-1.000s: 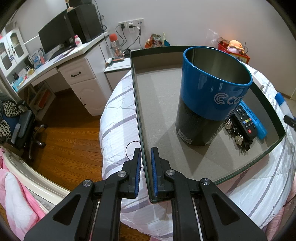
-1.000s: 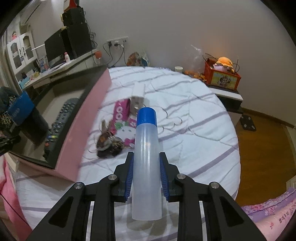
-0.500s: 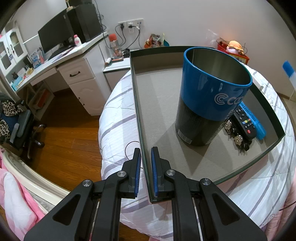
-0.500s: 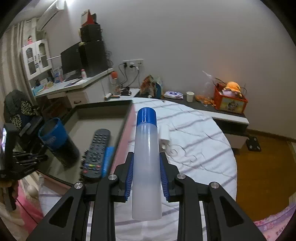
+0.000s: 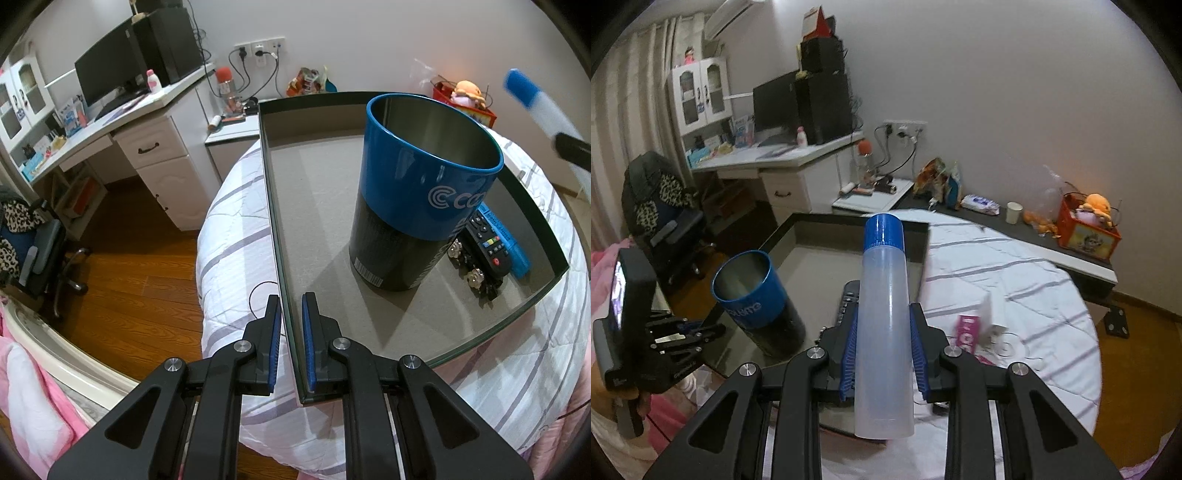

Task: Organize rigid objects
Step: 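Lift the bottle and carry it into the tray beside the remote, then release the bottle in the tray and withdraw the right gripper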

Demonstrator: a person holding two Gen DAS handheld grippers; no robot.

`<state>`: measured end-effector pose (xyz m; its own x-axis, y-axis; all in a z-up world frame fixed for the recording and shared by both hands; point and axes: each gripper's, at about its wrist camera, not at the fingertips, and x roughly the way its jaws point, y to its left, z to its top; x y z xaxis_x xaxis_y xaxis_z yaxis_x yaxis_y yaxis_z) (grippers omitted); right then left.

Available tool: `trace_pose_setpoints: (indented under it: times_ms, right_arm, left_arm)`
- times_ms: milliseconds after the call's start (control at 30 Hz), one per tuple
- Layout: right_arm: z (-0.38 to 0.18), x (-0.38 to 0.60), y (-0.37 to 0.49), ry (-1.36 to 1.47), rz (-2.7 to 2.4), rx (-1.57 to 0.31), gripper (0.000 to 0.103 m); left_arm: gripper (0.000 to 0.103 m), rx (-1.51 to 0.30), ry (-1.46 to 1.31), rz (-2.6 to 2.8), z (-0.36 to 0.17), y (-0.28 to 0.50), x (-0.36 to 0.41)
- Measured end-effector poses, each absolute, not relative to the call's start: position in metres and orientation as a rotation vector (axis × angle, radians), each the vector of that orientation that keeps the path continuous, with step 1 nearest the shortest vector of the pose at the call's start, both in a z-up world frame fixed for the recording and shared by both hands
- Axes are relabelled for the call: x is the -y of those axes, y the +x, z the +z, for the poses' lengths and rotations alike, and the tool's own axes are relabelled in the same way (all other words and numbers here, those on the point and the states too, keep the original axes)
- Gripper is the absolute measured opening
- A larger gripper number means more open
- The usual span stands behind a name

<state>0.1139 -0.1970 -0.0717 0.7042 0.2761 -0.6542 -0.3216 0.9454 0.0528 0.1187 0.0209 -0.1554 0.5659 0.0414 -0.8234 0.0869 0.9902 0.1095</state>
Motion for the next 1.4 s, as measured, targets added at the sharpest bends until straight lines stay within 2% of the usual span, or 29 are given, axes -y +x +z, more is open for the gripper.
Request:
trace_pose_setpoints:
  times_ms: [600,1100,1233,1333,1400]
  right_arm:
    - [-0.122,0.162,0.181,-0.173,0.279,-0.888,0.027]
    - [-0.126,0.164,0.189,-0.203,0.222,-0.874,0.028]
    - [-0.118,0.17,0.182,-0.165,0.245,-0.82,0.051]
    - [-0.108,0.173,0.173,-0.176,0.22,-0.77,0.064]
    - [-0.101,0.177,0.166,-0.155,0.23,-0.745,0.064]
  left_arm:
    - [0.013,-0.97,0.127,-0.06,-0.156,0.122,-0.027]
    - [0.011,-0.969,0.133,-0.059,-0.157,0.121,-0.027]
    - [0.011,-0.967,0.137,-0.056,-0.157,0.121,-0.027]
    - [0.011,-0.967,0.142,-0.053,-0.157,0.12,-0.025]
    - [0.011,-0.966,0.142,-0.052,-0.158,0.12,-0.025]
